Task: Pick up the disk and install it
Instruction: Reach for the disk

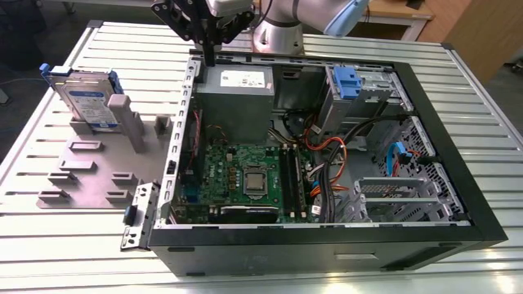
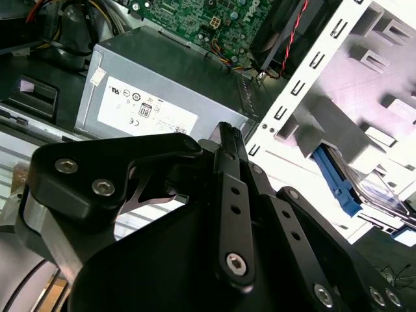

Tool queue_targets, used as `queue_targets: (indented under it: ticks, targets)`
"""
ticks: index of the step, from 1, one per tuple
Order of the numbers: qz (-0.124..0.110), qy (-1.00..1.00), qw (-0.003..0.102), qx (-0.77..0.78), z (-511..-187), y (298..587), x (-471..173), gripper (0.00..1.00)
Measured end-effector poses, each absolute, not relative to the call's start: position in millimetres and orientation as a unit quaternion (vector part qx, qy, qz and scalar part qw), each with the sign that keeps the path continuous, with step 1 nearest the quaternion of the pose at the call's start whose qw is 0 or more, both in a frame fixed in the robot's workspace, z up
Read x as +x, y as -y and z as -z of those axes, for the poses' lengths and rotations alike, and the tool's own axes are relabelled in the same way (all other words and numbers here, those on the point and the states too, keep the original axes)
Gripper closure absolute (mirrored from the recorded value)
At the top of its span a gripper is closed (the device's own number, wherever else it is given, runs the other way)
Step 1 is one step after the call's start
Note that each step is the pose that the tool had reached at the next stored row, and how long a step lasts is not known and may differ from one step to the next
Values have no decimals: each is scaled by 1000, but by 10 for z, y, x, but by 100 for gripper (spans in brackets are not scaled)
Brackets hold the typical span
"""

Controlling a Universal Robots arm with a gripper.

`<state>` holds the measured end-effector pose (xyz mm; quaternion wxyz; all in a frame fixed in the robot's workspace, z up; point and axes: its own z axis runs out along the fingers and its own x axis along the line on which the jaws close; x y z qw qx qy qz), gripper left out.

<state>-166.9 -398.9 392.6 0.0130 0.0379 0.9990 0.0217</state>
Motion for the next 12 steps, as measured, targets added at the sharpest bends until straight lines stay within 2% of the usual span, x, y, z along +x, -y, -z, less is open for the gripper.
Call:
queue_targets:
  ticks: [12]
  targets:
    - [-22, -999, 13, 38, -3926, 3989, -1741, 89]
